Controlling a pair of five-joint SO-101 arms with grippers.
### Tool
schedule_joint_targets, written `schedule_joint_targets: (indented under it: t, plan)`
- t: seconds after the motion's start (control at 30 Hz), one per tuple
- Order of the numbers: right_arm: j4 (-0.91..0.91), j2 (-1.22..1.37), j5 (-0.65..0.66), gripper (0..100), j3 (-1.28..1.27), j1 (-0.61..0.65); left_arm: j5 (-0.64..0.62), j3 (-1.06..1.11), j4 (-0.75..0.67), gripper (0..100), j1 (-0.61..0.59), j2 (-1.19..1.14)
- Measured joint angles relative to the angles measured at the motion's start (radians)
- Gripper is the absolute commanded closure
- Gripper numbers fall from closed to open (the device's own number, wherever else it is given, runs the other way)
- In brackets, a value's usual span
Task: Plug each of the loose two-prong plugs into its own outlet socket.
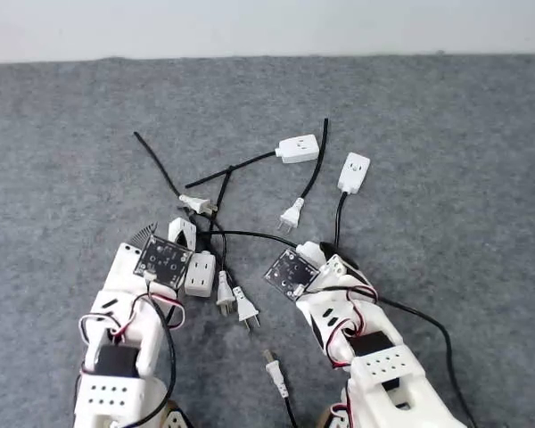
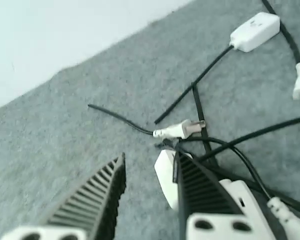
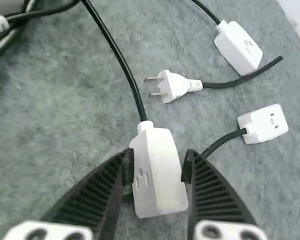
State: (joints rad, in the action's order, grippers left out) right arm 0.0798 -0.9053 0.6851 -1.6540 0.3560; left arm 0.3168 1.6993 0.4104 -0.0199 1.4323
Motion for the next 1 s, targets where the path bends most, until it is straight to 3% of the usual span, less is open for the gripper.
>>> schedule_joint_targets:
  t: [0.43,1.0]
  plan:
    - [0.0,-0.008,0.012,84.0,0.0,0.003,0.0,-0.002,0.321,84,0.003,0.304]
    - [0.083,-0.018,-0.014,84.3,0.0,0.071,0.0,-0.005,0.405,84,0.048,0.367]
